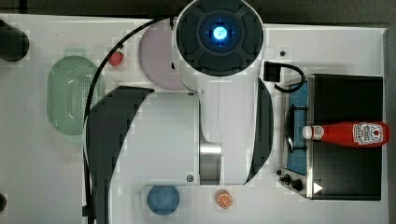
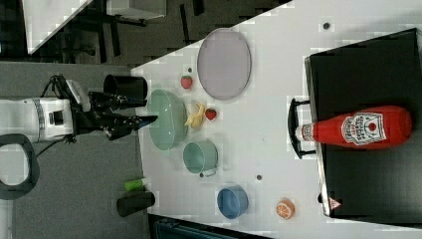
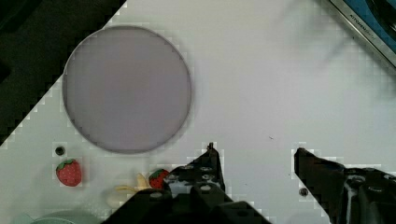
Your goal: Pick Ketchup from oven and place it on table.
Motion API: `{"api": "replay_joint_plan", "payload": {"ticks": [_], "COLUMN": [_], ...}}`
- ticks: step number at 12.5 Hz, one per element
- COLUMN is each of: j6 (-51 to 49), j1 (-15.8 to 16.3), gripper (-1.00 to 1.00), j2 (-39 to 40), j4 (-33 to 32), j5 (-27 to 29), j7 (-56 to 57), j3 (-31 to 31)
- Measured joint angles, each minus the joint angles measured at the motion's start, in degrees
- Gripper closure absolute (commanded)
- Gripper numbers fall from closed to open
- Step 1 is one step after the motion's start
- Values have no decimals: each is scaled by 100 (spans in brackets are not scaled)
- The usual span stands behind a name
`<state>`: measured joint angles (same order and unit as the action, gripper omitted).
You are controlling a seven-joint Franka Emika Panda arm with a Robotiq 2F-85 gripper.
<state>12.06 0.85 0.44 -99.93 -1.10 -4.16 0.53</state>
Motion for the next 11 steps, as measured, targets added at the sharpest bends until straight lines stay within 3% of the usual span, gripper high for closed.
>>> {"api": "replay_joint_plan", "payload": {"ticks": [1,2,3,8,11], "j6": [-199,-685,-971,-739,-567], "j1": [-1,-1,-1,-57,-38], "gripper": [-52,-67,-94,-100,-100], "j2": [-359,-1217,-2103,-1947,-1394], "j4": [-492,-1270,-1371,-878,-934], "j5": [102,198,373,302,304], "j7": [-75,-104,-286,-289,-289], "j3": [25,40,28,53,528]}}
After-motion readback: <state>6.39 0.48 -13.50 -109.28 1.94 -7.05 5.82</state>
